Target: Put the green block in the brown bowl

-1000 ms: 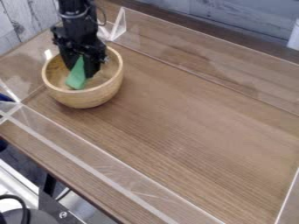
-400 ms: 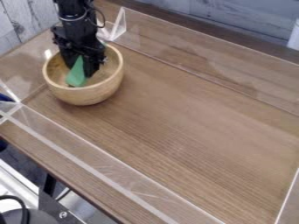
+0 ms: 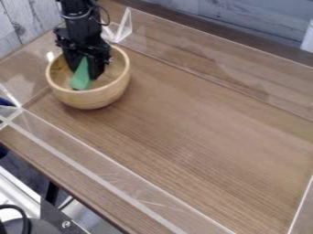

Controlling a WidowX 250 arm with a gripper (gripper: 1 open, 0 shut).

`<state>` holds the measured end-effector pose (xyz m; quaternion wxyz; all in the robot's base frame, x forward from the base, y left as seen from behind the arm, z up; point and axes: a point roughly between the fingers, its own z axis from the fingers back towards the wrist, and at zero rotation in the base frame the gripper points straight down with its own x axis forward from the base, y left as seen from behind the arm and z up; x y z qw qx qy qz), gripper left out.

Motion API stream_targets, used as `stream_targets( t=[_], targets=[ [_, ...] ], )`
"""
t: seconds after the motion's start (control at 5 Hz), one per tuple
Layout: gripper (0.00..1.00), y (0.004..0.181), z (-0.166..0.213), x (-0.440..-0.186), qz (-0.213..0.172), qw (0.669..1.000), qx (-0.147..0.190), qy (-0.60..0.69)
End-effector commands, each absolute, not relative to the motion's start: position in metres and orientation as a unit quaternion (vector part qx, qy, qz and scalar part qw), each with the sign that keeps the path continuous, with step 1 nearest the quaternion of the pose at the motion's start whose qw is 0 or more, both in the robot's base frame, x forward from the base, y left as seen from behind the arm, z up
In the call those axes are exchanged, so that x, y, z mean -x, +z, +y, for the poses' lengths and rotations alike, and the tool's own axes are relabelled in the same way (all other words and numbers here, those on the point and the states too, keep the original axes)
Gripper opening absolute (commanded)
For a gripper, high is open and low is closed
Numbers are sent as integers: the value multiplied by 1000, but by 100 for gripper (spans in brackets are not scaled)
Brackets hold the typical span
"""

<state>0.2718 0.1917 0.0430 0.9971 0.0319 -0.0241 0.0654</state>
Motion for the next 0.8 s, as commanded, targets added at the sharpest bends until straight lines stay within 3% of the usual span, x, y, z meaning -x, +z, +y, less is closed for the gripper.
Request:
stream_targets(
  t=[0.0,0.2,0.4,0.6],
  targets=[
    [0,44,196,-275,-34,996,-36,69],
    [0,41,196,-275,-33,996,-36,72],
    [100,56,194,-271,-30,997,-41,65],
    [100,63,192,-272,-26,996,-45,66]
  ],
)
